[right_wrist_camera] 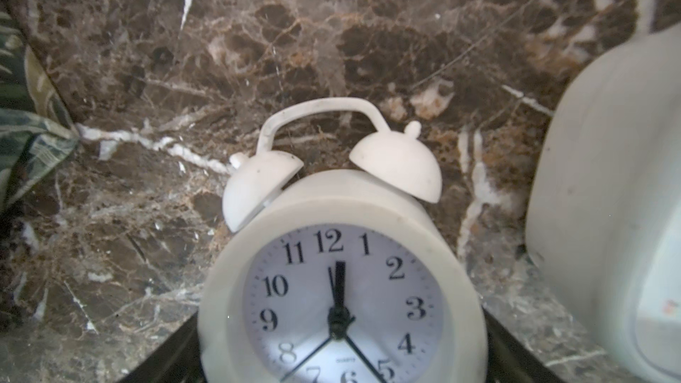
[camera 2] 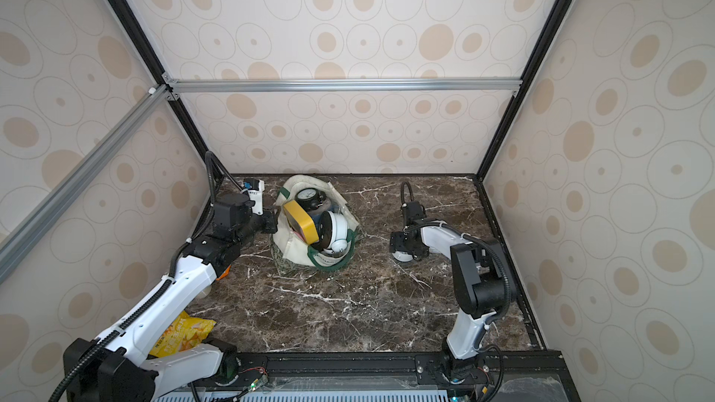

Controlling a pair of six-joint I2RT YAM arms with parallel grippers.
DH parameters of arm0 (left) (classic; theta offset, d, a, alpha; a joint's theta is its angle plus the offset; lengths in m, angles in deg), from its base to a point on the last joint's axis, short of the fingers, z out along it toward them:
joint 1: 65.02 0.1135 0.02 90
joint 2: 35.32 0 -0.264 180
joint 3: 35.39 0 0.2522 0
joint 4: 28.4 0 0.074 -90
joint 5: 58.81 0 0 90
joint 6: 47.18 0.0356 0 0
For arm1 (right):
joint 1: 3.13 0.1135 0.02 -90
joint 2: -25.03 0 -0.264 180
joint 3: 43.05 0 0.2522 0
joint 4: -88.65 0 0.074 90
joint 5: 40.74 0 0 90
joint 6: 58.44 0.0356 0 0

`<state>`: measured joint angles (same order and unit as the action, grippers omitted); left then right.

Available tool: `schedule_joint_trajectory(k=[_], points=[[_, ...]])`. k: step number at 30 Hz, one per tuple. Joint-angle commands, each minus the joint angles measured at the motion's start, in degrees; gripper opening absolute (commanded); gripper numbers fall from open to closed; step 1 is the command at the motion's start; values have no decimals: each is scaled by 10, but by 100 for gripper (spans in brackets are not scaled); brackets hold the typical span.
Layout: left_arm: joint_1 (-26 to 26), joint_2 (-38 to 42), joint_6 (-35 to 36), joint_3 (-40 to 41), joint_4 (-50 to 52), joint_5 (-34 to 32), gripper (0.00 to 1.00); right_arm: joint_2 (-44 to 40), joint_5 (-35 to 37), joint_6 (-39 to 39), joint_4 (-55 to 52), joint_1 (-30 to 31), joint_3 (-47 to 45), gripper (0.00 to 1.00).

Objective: Put the alarm clock into the canvas bag
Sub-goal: Pick up the alarm from the center of the board.

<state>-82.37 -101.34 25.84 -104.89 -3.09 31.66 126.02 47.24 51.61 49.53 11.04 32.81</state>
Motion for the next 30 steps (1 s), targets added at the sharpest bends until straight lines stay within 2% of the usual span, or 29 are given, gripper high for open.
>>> schedule_joint_trajectory(k=[1,4,5,6,7,8,13,14,16,20,23,28,30], points=[[3,17,7,-17,15,3,41,-6,-15,-7,-3,4,-1,72],[3,29,9,-36,33,19,55,-58,-18,-11,19,14,-29,68],[3,33,7,-45,42,35,63,-80,-25,-14,30,16,-41,66],[3,37,0,-54,54,55,80,-108,-36,-16,41,16,-55,65],[3,38,-2,-62,62,82,91,-133,-44,-18,49,32,-67,65],[3,40,1,-68,64,119,98,-161,-55,-23,58,36,-81,65],[3,61,-39,-77,38,257,98,-288,-109,-40,83,51,-127,64],[3,60,-50,-78,26,308,98,-313,-128,-46,93,59,-136,64],[2,52,-73,-82,8,380,97,-362,-145,-64,122,88,-154,64],[-4,19,-103,-100,-6,485,90,-445,-160,-98,185,148,-189,64],[-40,-6,-94,-120,11,488,85,-480,-187,-100,204,161,-190,64],[-93,-35,-127,-108,-22,498,82,-496,-194,-120,188,179,-164,64],[-113,-49,-144,-101,-39,499,77,-493,-195,-129,181,185,-156,63]])
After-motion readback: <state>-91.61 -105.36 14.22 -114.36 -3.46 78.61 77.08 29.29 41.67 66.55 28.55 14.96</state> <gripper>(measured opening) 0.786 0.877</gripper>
